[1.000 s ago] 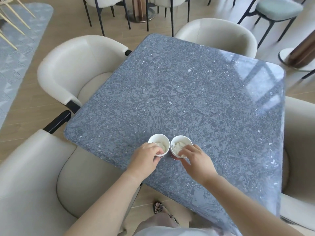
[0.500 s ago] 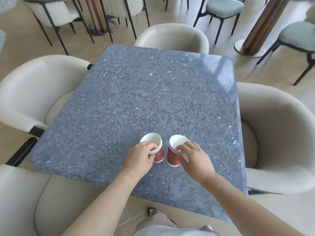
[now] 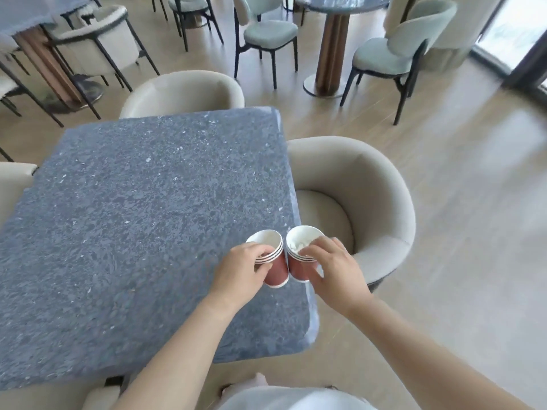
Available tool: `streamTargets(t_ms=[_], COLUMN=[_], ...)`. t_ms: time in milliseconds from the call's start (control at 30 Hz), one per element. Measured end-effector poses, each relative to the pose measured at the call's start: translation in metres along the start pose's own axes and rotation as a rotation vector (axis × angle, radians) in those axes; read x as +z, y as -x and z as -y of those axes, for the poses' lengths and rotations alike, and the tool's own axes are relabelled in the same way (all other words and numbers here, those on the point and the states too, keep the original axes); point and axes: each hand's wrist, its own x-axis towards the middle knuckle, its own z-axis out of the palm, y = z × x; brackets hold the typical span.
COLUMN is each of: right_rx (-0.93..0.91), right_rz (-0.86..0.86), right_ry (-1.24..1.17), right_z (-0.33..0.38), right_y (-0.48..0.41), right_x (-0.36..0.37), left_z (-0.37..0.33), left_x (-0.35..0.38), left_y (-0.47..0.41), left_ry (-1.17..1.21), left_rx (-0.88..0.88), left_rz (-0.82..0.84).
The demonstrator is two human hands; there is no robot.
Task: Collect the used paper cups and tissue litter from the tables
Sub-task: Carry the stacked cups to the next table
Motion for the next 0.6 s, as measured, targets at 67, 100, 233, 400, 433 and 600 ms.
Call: streamTargets(t_ms=[67,100,233,400,433,600], right_rx=[0.051,0.078,0.176,0.339,0.373,0.516], right_rz=[-0.025,-0.039,-0.124,-0.242,-0.265,-0.422], right_ry=[-0.009,-0.006,0.011,0.054,0.062,0.094], right_z=[-0.020,-0.031,-0.068,-0.102,-0.106,-0.108], right_y=[0.014,0.021,0.050,0.090,0.099,0.137], right_x=[-0.022,-0.033,-0.077,-0.121,-0.127,-0.144], left_z=[-0.030,-0.045,-0.107,-0.170,-0.181,-0.220], left_x=[0.015,0.023,0.055,0.092,0.097,0.114], left_y=[-0.007,-0.011,-0.026,-0.040,-0.042,-0.045], left_ry=[0.012,0.021,0.035,0.001,-0.011,-0.057], left_rx=[0.028,0.049,0.165,0.322,0.359,0.554], left_rz=[0.012,0.019,0.071,0.194,0.220,0.324])
